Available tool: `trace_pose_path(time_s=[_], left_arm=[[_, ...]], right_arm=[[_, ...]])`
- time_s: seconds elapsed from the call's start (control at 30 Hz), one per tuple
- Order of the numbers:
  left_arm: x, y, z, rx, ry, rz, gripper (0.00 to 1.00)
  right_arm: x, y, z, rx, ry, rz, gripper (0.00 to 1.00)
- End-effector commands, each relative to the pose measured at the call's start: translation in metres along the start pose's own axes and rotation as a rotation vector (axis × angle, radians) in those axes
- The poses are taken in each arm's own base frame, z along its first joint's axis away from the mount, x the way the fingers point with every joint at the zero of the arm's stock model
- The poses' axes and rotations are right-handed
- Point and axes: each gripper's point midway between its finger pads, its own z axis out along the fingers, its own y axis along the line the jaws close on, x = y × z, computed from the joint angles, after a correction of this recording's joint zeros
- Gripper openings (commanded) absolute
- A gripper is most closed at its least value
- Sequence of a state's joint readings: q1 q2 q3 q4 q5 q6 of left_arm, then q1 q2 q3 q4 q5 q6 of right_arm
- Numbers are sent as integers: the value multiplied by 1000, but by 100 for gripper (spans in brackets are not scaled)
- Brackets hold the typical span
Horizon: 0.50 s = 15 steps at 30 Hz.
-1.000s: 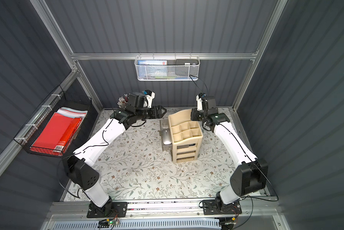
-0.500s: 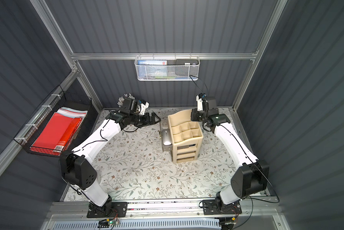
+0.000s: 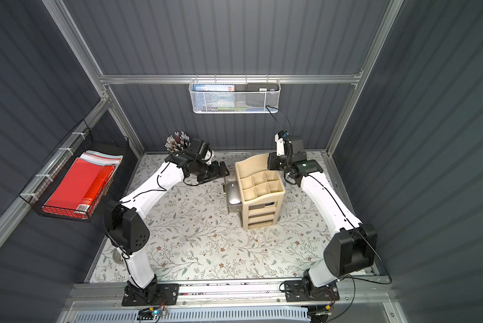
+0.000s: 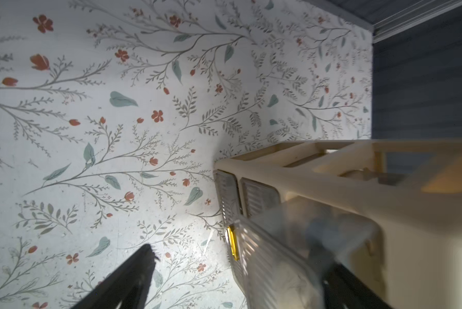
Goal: Take the mice out of the drawer
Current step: Open the drawer in the storage box.
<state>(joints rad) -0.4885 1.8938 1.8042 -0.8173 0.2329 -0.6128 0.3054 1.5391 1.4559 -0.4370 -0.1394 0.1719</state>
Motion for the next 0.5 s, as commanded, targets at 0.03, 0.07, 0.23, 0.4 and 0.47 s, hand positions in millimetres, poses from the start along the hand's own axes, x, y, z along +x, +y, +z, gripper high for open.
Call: trace_pose_path(time_s=[0.03, 0.07, 0.23, 0.4, 0.47], left_arm=[[15, -2, 4, -59, 33, -21, 86], [19, 1, 7, -71, 47, -24, 79], [18, 3, 5, -90, 29, -25, 51], [9, 3, -9, -113, -24, -32, 50], [9, 10, -12, -143, -43, -28, 49]], right_arm=[[79, -31, 45, 73, 218, -70, 0], [80, -31, 46, 72, 223, -71, 0], [86, -31, 49, 61, 245, -77, 0], [89, -35, 47, 82, 251, -76, 0], [88, -39, 46, 108, 246, -73, 0]])
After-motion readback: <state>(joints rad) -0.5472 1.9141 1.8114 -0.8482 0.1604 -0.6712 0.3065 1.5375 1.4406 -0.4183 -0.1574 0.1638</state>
